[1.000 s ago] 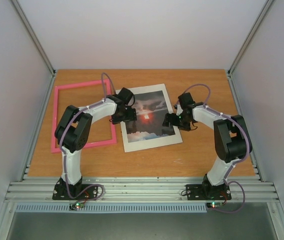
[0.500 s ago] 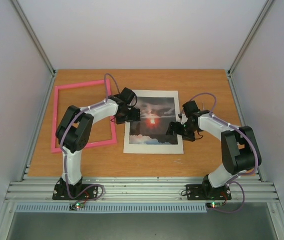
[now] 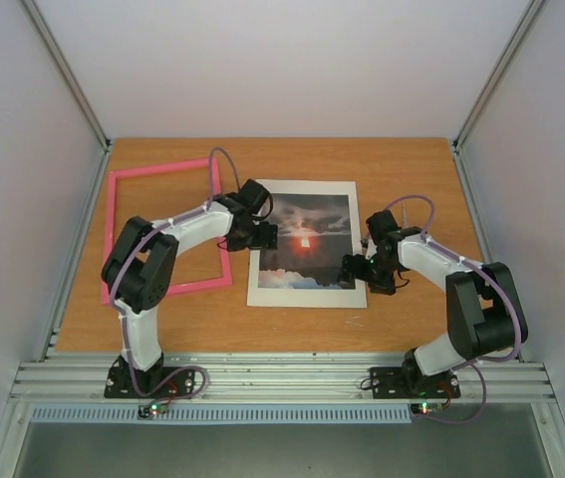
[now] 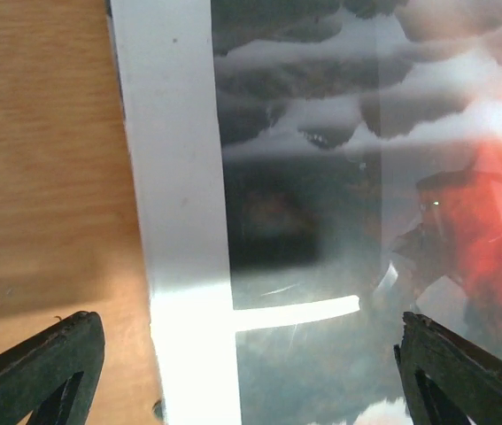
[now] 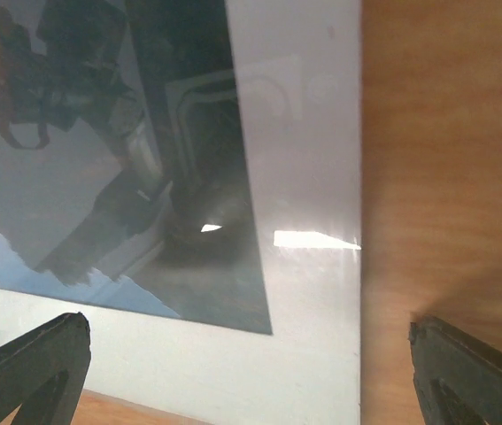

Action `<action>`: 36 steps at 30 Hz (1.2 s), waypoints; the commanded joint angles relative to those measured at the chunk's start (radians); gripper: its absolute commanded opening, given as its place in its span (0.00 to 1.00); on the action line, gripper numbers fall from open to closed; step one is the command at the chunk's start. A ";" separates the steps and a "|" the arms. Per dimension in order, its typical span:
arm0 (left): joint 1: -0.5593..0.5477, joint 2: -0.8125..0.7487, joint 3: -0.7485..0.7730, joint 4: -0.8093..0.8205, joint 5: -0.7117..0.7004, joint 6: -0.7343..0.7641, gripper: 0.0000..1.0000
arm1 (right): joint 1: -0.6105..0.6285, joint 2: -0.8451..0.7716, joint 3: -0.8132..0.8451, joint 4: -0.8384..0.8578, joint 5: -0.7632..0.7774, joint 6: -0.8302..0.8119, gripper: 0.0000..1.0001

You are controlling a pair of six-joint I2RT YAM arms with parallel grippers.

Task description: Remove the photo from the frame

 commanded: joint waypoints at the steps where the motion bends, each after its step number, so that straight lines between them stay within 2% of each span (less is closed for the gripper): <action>1: -0.027 -0.089 -0.048 -0.027 -0.064 0.054 0.90 | 0.008 -0.029 -0.030 -0.031 -0.003 0.027 0.99; 8: -0.132 -0.164 -0.104 -0.018 -0.144 0.154 0.91 | 0.015 -0.046 -0.054 0.007 -0.058 0.045 0.99; 22: -0.297 -0.232 -0.214 0.130 -0.071 0.285 0.94 | 0.015 -0.103 -0.057 0.029 -0.114 0.052 0.98; 28: -0.320 -0.242 -0.252 0.206 0.003 0.300 0.99 | 0.016 -0.137 -0.052 0.022 -0.112 0.095 0.98; 36: -0.346 -0.249 -0.282 0.253 0.020 0.311 0.99 | 0.015 -0.150 -0.073 0.061 -0.151 0.127 0.98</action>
